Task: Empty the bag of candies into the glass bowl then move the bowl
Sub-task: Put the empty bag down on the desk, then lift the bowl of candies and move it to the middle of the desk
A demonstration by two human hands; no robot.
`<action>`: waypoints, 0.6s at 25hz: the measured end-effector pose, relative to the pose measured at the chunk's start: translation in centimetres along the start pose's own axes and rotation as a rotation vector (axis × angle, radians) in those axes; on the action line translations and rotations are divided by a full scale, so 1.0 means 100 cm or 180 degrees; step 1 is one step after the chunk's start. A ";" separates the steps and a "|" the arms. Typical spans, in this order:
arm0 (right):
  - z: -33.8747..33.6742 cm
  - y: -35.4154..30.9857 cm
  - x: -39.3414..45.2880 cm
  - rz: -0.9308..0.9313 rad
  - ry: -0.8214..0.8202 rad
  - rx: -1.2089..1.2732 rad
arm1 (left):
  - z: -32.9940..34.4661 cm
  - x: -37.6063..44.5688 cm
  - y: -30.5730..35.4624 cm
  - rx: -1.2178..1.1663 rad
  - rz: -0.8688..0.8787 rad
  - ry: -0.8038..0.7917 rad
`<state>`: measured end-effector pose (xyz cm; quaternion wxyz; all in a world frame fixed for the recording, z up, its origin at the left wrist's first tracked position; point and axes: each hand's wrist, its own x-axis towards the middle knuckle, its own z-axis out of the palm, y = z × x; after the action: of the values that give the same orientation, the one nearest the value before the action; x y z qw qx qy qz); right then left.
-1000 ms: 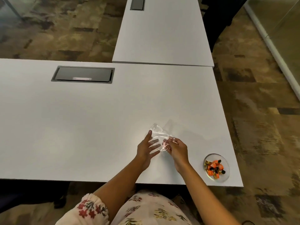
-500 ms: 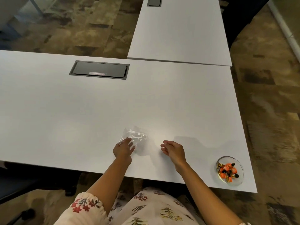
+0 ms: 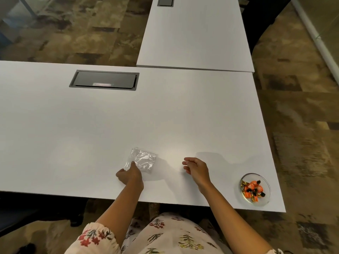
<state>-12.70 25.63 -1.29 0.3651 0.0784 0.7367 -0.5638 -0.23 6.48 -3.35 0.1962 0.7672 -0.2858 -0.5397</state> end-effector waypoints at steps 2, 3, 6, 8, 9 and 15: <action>-0.008 0.000 0.001 -0.0053 0.0116 0.0036 | 0.007 -0.007 0.004 0.0185 0.0394 0.0167; -0.014 0.000 0.001 -0.0089 0.0192 0.0045 | 0.012 -0.010 0.005 0.0286 0.0617 0.0127; -0.031 0.000 -0.001 -0.0240 0.0486 0.0036 | 0.032 -0.025 0.001 0.0417 0.1246 -0.0265; -0.046 0.003 -0.004 -0.0338 0.0801 0.0018 | 0.050 -0.046 -0.006 0.0472 0.1426 -0.0631; -0.056 0.005 -0.006 -0.0395 0.0975 -0.0020 | 0.059 -0.060 -0.012 0.0538 0.1462 -0.0837; -0.119 0.018 -0.011 -0.0577 0.2147 0.0193 | 0.095 -0.133 -0.057 0.1153 0.1646 -0.2116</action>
<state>-16.33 37.14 -0.80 0.0470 0.2053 0.8027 -0.5579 -11.21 19.55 -0.58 0.0848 0.4778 -0.6051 -0.6312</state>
